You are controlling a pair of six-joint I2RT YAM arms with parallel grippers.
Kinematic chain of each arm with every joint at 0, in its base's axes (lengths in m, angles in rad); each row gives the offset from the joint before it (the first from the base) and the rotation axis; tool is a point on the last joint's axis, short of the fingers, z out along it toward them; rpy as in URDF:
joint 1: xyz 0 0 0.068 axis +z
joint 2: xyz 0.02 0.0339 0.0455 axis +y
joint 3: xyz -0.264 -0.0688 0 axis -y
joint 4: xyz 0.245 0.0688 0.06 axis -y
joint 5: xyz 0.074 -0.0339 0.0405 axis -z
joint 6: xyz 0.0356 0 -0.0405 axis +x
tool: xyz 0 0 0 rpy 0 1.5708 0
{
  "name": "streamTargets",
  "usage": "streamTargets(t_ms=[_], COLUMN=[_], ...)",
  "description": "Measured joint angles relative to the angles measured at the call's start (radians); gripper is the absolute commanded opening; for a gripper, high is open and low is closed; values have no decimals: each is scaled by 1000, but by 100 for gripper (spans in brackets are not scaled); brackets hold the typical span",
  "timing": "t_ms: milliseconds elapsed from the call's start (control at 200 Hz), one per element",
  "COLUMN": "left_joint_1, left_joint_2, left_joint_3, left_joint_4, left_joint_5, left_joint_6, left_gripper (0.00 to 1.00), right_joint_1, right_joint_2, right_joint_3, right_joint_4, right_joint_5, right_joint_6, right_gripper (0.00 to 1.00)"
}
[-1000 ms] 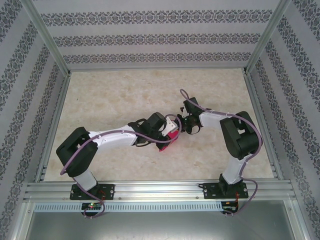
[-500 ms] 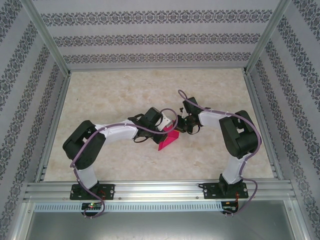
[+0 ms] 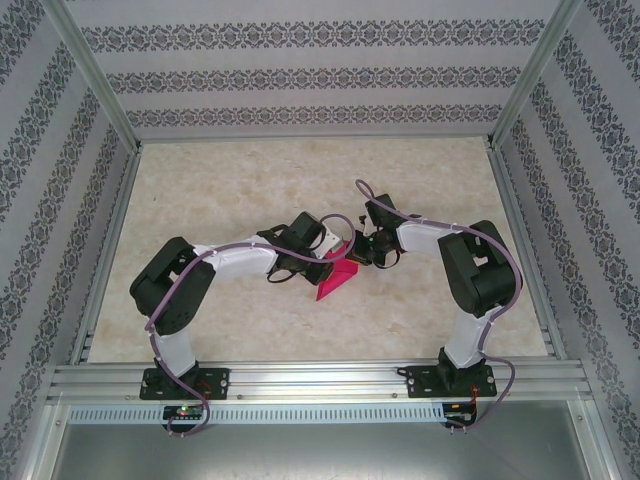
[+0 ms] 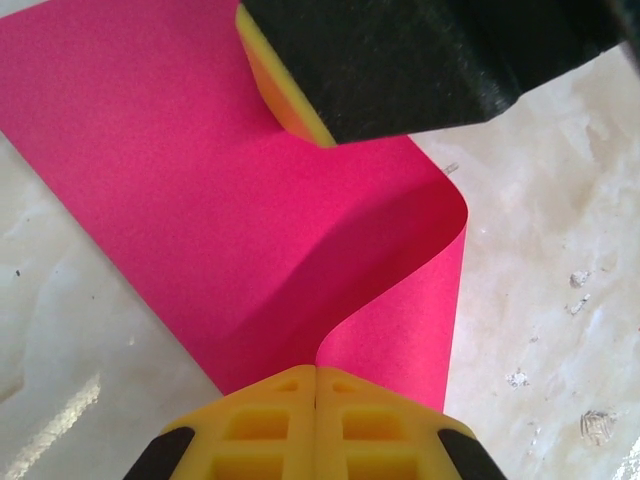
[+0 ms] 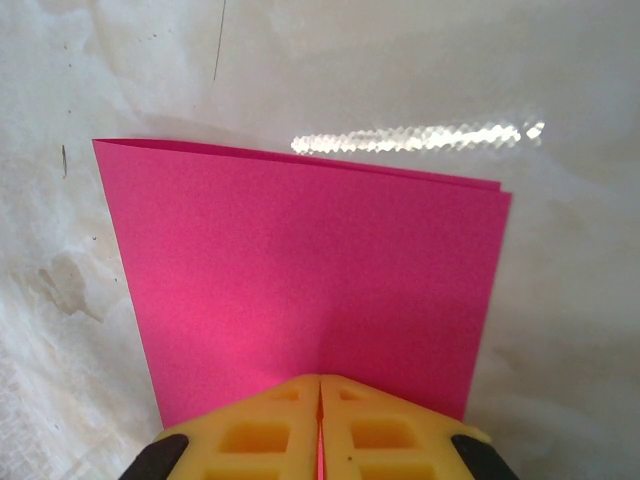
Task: Fold a paper plane with a square sheet of paper (pick it up from the middle)
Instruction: Third fold the triangle at the center of the table.
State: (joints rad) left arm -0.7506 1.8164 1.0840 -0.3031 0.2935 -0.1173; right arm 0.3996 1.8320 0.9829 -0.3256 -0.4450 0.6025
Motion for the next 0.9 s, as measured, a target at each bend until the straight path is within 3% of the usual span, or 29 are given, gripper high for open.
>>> streamTargets(t_ms=[899], left_joint_1=[4], left_joint_2=[37], left_joint_3=[-2], left_joint_4=[-5], left_joint_5=[-47], left_joint_6=[0], left_gripper=[0], right_joint_1=[6], right_joint_2=[0], right_joint_3=[12], right_joint_4=[-9], right_joint_5=[7], right_joint_6=[5], right_gripper=[12])
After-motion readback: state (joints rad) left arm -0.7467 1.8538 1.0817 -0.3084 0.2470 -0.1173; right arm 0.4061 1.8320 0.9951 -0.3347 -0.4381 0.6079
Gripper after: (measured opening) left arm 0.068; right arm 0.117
